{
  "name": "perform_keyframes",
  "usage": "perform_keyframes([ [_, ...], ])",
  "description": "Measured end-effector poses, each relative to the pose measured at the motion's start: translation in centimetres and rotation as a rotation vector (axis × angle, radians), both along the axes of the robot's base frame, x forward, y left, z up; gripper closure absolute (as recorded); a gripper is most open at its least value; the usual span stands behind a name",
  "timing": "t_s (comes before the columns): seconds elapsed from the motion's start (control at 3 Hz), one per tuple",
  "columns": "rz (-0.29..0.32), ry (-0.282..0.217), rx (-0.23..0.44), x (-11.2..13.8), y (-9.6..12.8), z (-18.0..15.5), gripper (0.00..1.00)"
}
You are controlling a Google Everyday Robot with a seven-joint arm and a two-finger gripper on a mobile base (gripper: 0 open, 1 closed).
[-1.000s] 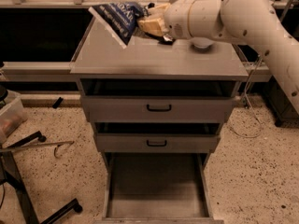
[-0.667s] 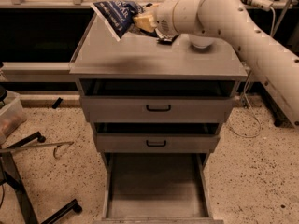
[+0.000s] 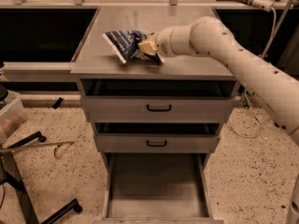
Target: Pick blue chip bag from bottom drawer and place on counter
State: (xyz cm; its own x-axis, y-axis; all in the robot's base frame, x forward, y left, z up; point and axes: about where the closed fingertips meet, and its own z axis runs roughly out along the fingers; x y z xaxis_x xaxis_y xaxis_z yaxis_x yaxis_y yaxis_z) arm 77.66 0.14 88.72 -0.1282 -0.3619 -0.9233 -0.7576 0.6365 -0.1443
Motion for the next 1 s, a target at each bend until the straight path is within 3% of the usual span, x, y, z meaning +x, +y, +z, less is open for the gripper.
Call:
perform_keyframes([
  [0.33,0.015,0.042,0.001,-0.68,-0.18,-2.49,1.0],
  [1.0,0.015,0.042,0.001,-0.68,-0.17,-2.5,0.58],
])
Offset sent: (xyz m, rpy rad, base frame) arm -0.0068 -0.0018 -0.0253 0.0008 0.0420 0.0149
